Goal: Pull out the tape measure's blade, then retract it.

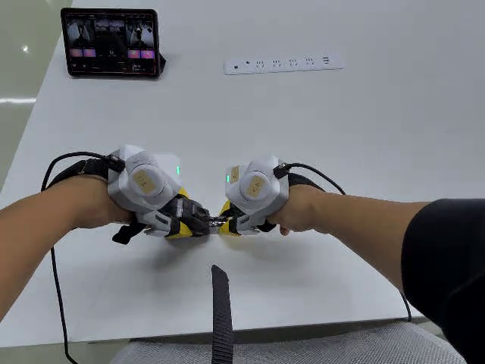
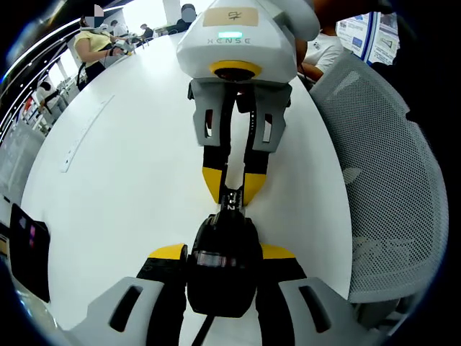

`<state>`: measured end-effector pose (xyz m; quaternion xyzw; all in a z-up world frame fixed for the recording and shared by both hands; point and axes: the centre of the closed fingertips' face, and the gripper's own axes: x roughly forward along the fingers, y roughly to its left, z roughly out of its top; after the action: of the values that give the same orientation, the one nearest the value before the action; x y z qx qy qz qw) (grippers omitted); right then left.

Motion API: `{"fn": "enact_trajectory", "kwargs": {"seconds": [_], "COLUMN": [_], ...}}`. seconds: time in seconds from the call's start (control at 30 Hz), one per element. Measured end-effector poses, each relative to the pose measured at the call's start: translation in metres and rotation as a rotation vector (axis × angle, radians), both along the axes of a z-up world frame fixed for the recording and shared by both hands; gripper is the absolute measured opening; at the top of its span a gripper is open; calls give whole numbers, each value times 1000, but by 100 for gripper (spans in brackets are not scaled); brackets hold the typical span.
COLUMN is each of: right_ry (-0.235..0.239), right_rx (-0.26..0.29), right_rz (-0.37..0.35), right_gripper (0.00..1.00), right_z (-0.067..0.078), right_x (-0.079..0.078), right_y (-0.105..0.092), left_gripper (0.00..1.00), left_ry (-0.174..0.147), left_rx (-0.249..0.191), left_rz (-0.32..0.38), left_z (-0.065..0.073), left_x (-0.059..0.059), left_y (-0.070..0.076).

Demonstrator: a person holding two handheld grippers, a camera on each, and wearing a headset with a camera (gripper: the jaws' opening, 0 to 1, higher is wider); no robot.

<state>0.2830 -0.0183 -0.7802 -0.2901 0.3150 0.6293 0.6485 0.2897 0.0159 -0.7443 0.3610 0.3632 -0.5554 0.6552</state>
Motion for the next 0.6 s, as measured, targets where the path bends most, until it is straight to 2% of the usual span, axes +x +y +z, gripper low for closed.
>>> {"fn": "enact_trajectory", "kwargs": {"seconds": [0.6], "right_ry": [12], "right_rx": [-19], "right_rz": [-7], "right_gripper": [10], "right_z": [-1], "right_x": [3], "right_y": [-12], "left_gripper": [32], "left_ry": [-13], "left_rx": [-5], "left_rz": [4], "left_z": [0], "left_x": [1], "left_y": [0]}}
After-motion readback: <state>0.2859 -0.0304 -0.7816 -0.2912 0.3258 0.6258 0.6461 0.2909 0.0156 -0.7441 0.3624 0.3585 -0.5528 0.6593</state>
